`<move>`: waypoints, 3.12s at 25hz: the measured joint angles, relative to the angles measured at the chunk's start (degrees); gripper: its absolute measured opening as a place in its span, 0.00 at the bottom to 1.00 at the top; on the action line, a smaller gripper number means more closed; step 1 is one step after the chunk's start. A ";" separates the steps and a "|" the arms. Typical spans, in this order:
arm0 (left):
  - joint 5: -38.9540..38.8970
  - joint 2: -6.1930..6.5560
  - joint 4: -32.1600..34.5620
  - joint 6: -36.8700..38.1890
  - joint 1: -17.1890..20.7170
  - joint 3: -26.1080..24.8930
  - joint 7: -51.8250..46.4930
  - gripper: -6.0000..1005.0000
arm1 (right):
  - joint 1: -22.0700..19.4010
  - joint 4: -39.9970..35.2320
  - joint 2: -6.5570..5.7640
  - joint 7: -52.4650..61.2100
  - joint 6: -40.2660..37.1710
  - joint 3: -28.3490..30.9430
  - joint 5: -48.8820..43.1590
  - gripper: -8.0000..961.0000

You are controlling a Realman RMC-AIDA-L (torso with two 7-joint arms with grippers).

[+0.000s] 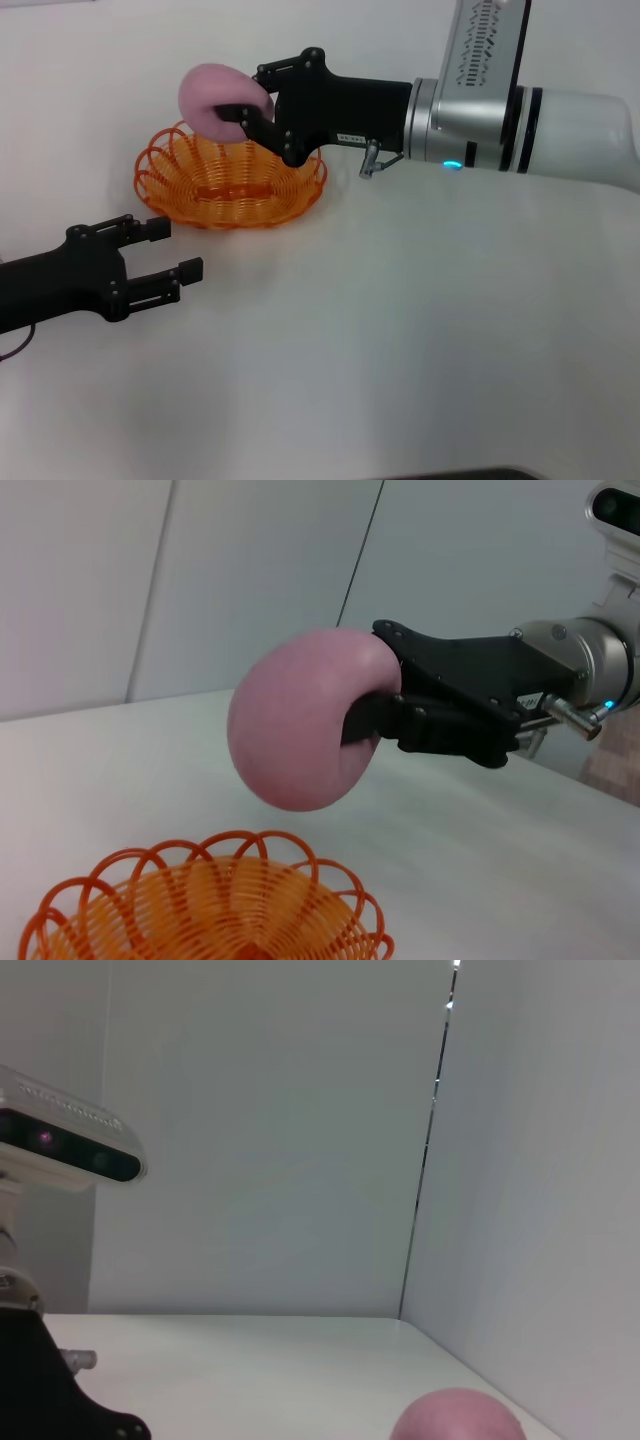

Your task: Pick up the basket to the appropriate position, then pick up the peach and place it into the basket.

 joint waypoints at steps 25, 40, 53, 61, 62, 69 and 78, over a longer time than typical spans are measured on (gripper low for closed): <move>0.23 -0.05 -0.62 0.41 -0.21 0.41 0.06 0.75 | 1.53 2.24 0.33 -0.26 0.89 1.85 0.23 0.66; 0.34 -0.05 -0.77 0.49 -0.11 0.42 0.09 0.75 | 1.66 2.63 0.33 -0.25 0.96 2.48 0.21 1.00; -0.05 -0.05 -0.79 0.57 -0.16 0.39 0.08 0.75 | 0.55 0.72 -0.64 5.61 -1.44 1.93 -0.23 0.99; -0.08 0.03 -0.79 0.35 -0.61 0.11 -0.03 0.75 | -9.32 -13.20 -1.40 16.99 -5.23 -2.34 -5.75 0.99; -0.09 0.03 -0.79 0.29 -0.66 0.08 -0.04 0.75 | -11.17 -15.91 -1.52 18.61 -6.23 -2.68 -6.48 0.99; -0.14 -0.02 -1.27 0.01 -1.03 -0.03 -0.17 0.75 | -23.66 -35.52 -2.16 32.62 -10.89 -2.48 -17.01 0.99; -0.14 -0.05 -1.41 0.47 -1.13 -0.01 -0.36 0.75 | -28.19 -43.68 -3.01 42.65 -17.30 3.18 -27.39 0.99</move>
